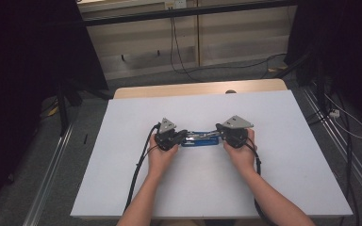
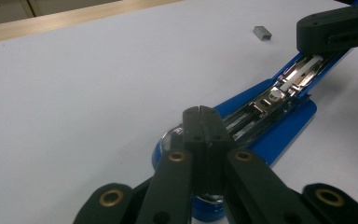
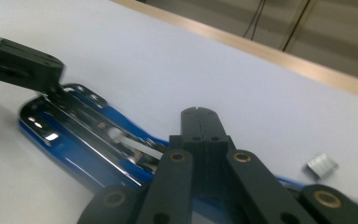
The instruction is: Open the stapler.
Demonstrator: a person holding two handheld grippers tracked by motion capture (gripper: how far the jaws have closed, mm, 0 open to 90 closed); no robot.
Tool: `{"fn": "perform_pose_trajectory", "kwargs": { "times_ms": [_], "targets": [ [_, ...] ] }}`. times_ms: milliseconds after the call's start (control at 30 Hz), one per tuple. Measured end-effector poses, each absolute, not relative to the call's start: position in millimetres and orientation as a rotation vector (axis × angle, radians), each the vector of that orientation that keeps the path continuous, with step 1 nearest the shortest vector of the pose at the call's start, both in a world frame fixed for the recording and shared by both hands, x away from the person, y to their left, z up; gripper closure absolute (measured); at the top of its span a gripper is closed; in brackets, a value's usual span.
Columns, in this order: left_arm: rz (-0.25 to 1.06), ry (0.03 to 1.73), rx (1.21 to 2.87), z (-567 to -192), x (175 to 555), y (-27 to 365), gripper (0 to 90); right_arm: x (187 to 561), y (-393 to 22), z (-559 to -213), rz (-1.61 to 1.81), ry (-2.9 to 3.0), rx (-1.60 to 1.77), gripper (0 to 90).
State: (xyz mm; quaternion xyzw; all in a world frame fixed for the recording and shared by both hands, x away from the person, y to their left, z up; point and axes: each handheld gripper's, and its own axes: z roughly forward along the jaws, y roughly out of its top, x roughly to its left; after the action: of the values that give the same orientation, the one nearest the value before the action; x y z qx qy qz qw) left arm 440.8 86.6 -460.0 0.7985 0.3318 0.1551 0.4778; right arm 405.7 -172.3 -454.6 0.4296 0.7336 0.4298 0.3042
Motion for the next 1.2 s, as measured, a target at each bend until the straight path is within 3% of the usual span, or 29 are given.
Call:
{"fn": "perform_pose_trajectory", "kwargs": {
  "times_ms": [467,633,933,1033,1200],
  "targets": [
    [0.332,0.815,1.903,-453.4,441.4,89.2,88.8,407.2,-189.6,-450.1,1.135,1.958,1.103,90.0],
    [0.313,0.816,1.887,-449.9,439.1,90.3,78.7,408.5,-197.2,-437.5,1.144,1.963,1.087,90.0],
    [0.297,0.852,1.878,-432.9,430.0,105.6,53.6,412.2,-223.4,-421.2,1.122,1.928,1.133,76.0],
    [0.286,0.869,1.852,-430.8,426.9,110.5,48.4,415.0,-234.1,-419.5,1.098,1.920,1.162,73.5],
    [0.292,0.880,1.868,-430.0,424.2,115.5,40.3,419.7,-241.5,-418.6,1.080,1.900,1.210,62.1]
  ]
}}
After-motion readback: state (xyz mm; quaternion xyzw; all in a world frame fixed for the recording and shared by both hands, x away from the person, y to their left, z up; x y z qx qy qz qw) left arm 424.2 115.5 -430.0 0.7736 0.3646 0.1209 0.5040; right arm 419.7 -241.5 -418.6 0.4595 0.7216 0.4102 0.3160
